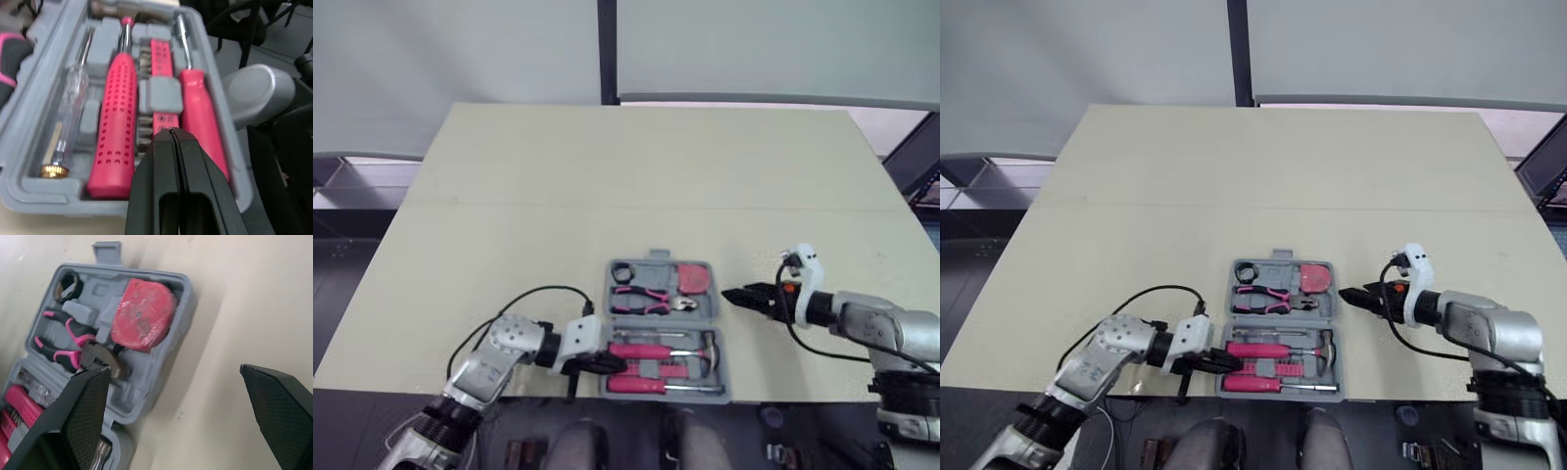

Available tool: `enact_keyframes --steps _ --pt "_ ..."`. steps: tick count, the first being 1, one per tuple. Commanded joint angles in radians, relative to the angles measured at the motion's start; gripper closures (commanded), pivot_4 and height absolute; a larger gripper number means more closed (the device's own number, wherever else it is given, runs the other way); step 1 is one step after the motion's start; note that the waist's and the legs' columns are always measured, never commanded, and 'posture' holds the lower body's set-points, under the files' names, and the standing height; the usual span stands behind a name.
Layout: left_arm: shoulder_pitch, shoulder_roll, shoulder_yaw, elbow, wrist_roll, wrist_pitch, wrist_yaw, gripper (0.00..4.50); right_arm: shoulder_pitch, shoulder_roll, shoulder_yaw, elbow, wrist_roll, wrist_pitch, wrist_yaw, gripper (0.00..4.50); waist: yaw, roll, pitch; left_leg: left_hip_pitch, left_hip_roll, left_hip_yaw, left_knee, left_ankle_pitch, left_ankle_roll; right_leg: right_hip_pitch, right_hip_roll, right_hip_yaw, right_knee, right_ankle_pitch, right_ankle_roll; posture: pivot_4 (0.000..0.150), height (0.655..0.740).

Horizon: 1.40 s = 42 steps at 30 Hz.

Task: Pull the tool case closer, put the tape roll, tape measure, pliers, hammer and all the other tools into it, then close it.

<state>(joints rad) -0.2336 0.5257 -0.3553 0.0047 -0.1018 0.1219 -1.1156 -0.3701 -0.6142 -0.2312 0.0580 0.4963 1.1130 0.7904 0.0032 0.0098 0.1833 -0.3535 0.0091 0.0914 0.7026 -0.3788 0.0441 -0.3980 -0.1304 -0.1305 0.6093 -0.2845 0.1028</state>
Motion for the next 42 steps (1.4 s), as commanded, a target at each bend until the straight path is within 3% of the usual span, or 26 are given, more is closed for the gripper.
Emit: enact_keyframes --steps 1,7,18,24,36,42 --pt "-0.007 0.009 -0.015 0.028 0.025 -0.026 -0.003 4.50 -0.028 -0.004 0.023 0.047 0.005 0.006 -0.010 0.05 -0.003 0.000 0.000 0.000 0.000 0.000 0.000 0.000 0.000 0.000 0.000 0.000 0.000 0.000 0.000 0.150 0.7400" --pt "-0.009 0.021 -0.035 0.051 0.044 -0.058 -0.019 4.50 -0.150 0.058 0.064 0.252 -0.012 -0.012 -0.034 0.05 -0.013 0.000 -0.001 0.002 0.001 0.002 0.000 0.000 0.000 0.000 -0.001 -0.001 0.001 0.000 0.000 0.150 0.7400" --pt "0.018 0.042 -0.037 0.061 0.068 -0.077 0.012 4.50 -0.344 0.141 0.158 0.534 -0.016 -0.077 0.153 0.05 -0.027 0.001 -0.002 0.002 0.001 0.001 -0.001 0.000 0.000 0.000 -0.001 0.000 0.001 0.000 0.000 0.150 0.7400" --pt "0.040 0.046 -0.031 0.044 0.068 -0.076 0.035 4.50 -0.382 0.144 0.180 0.569 -0.005 -0.140 0.290 0.05 -0.031 0.001 -0.002 0.002 0.001 0.001 -0.002 0.000 0.000 0.000 -0.001 0.000 0.001 0.000 0.000 0.150 0.7400" --pt "0.063 0.084 -0.016 0.054 0.080 -0.087 0.065 4.50 -0.457 0.058 0.147 0.573 0.077 -0.065 0.503 0.05 -0.031 0.002 -0.001 0.002 0.002 0.001 -0.002 0.000 0.000 0.000 -0.002 0.001 0.000 0.000 0.000 0.150 0.7400" --pt "0.071 0.104 0.006 0.028 0.064 -0.076 0.070 4.50 -0.344 -0.015 0.192 0.337 0.123 -0.044 0.590 0.05 -0.031 0.002 -0.001 0.002 0.002 0.000 -0.002 0.000 -0.001 0.000 -0.002 0.001 0.000 0.000 0.000 0.150 0.7400"
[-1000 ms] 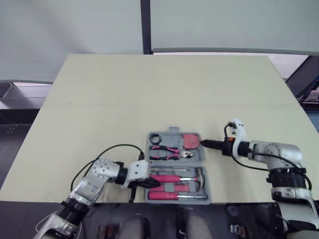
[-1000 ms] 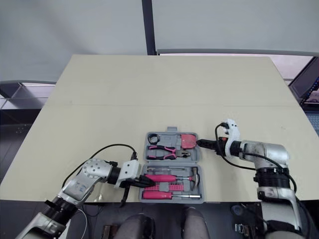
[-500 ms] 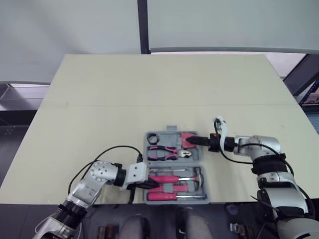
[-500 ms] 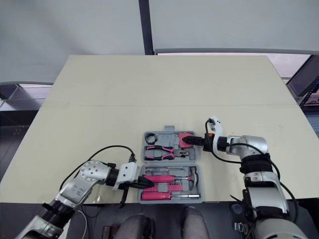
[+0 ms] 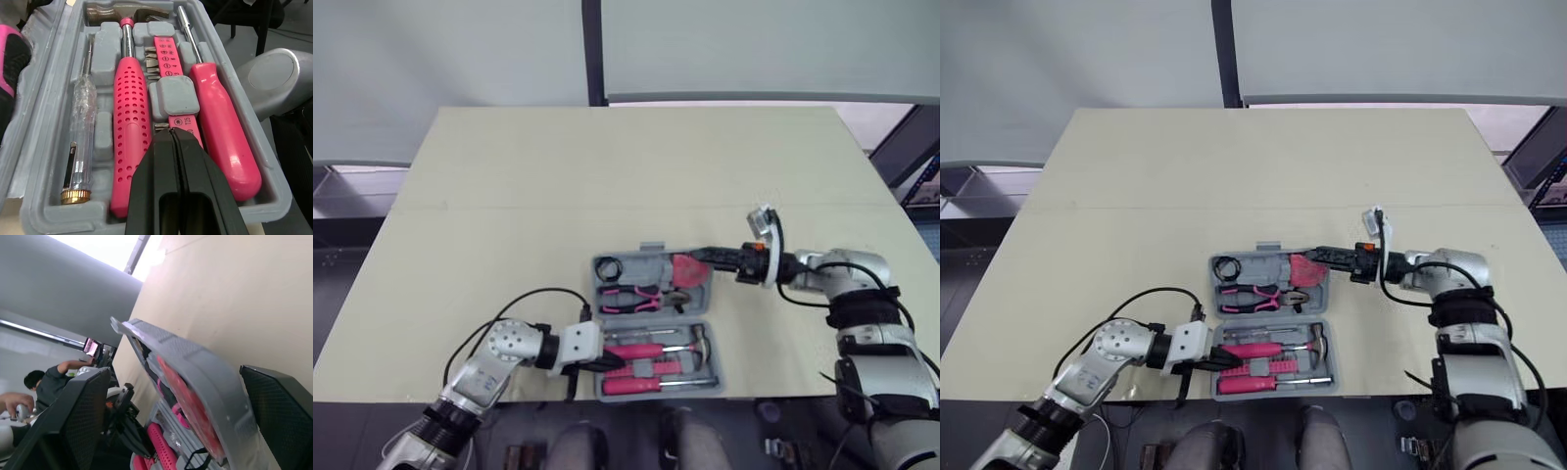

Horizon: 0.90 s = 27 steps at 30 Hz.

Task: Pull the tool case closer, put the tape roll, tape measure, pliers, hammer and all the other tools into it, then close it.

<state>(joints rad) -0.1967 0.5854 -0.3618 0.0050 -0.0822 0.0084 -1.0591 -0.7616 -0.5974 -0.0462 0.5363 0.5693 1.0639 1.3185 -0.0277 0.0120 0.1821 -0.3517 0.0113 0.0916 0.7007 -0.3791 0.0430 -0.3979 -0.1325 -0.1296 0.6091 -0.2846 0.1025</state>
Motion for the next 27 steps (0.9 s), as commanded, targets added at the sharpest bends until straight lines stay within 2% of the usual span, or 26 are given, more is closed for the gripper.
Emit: enact_keyframes --steps 1,4,6,7,10,11,12,14,17,20,24,27 --pt "0.042 0.053 0.022 0.003 0.034 0.052 0.013 4.50 0.083 -0.048 0.007 -0.210 0.065 0.007 0.068 0.05 0.000 0.000 0.000 0.000 0.000 0.000 0.000 0.000 0.000 0.000 0.000 0.000 0.000 0.000 0.000 0.150 0.7400" --pt "0.075 0.089 0.055 -0.088 -0.002 0.131 0.014 4.50 0.184 -0.093 0.002 -0.415 0.115 0.025 0.076 0.05 -0.001 0.000 0.000 0.000 0.001 0.000 -0.001 -0.001 -0.001 0.000 0.000 0.000 -0.001 0.000 -0.001 0.150 0.7400" --pt "0.147 0.155 0.129 -0.250 -0.105 0.296 0.002 4.50 0.294 -0.168 0.018 -0.632 0.148 0.021 0.101 0.05 -0.002 0.001 0.001 0.000 0.001 0.000 -0.001 -0.001 -0.002 -0.001 0.001 0.000 -0.001 -0.001 -0.001 0.150 0.7400" --pt "0.211 0.213 0.214 -0.367 -0.208 0.420 -0.011 4.50 0.357 -0.209 0.005 -0.745 0.164 0.010 0.105 0.05 -0.002 0.001 0.001 -0.001 0.002 0.000 -0.002 -0.001 -0.002 -0.002 0.001 0.000 -0.001 -0.001 -0.002 0.150 0.7400" --pt "0.445 0.378 0.602 -0.670 -0.594 0.679 -0.134 3.65 0.467 -0.299 -0.144 -0.940 0.284 0.055 0.080 0.00 -0.003 -0.002 0.005 -0.003 0.005 0.000 -0.003 -0.003 -0.005 -0.007 0.002 0.001 0.000 -0.003 -0.005 0.150 0.7400" --pt "0.520 0.404 0.757 -0.709 -0.709 0.737 -0.191 3.08 0.493 -0.333 -0.215 -0.979 0.340 0.083 0.074 0.00 0.002 0.000 0.006 -0.004 0.005 0.000 -0.003 -0.003 -0.006 -0.008 0.002 0.001 0.001 -0.003 -0.005 0.150 0.7400" --pt "0.579 0.422 0.882 -0.724 -0.757 0.778 -0.229 2.60 0.527 -0.366 -0.277 -1.023 0.371 0.086 0.076 0.00 0.006 0.002 0.007 -0.005 0.005 -0.001 -0.001 -0.003 -0.006 -0.008 0.001 0.001 -0.001 -0.003 -0.005 0.150 0.7400" --pt "0.659 0.443 1.047 -0.710 -0.718 0.792 -0.262 1.57 0.589 -0.429 -0.385 -1.097 0.427 0.106 0.076 0.00 0.026 0.005 0.008 -0.004 0.002 -0.001 0.001 -0.003 -0.004 -0.007 -0.002 0.002 -0.006 -0.002 -0.003 0.150 0.7400" --pt "0.728 0.477 1.142 -0.630 -0.572 0.672 -0.328 0.03 0.694 -0.496 -0.481 -1.188 0.366 0.025 0.070 0.00 0.044 0.005 0.008 0.000 0.002 -0.002 -0.001 -0.008 -0.010 0.000 -0.001 0.000 -0.010 -0.002 -0.003 0.150 0.7400" --pt "0.689 0.498 1.151 -0.561 -0.506 0.547 -0.362 0.03 0.782 -0.543 -0.546 -1.208 0.246 -0.100 0.074 0.00 0.054 0.005 0.007 -0.001 0.002 -0.001 -0.002 -0.008 -0.010 -0.002 0.001 0.000 -0.009 -0.002 -0.004 0.150 0.7400" --pt "0.536 0.524 1.082 -0.503 -0.488 0.470 -0.312 0.03 0.933 -0.583 -0.603 -1.158 0.018 -0.350 0.143 0.00 0.056 0.004 0.007 -0.003 0.001 0.002 -0.002 -0.007 -0.006 -0.006 0.001 0.002 -0.008 -0.001 -0.003 0.150 0.7400" --pt "0.441 0.530 1.014 -0.475 -0.496 0.454 -0.295 0.03 0.973 -0.575 -0.632 -1.116 -0.016 -0.413 0.143 0.00 0.051 0.003 0.007 -0.003 0.001 0.004 -0.002 -0.006 -0.003 -0.005 0.003 0.003 -0.007 -0.001 -0.003 0.150 0.7400"
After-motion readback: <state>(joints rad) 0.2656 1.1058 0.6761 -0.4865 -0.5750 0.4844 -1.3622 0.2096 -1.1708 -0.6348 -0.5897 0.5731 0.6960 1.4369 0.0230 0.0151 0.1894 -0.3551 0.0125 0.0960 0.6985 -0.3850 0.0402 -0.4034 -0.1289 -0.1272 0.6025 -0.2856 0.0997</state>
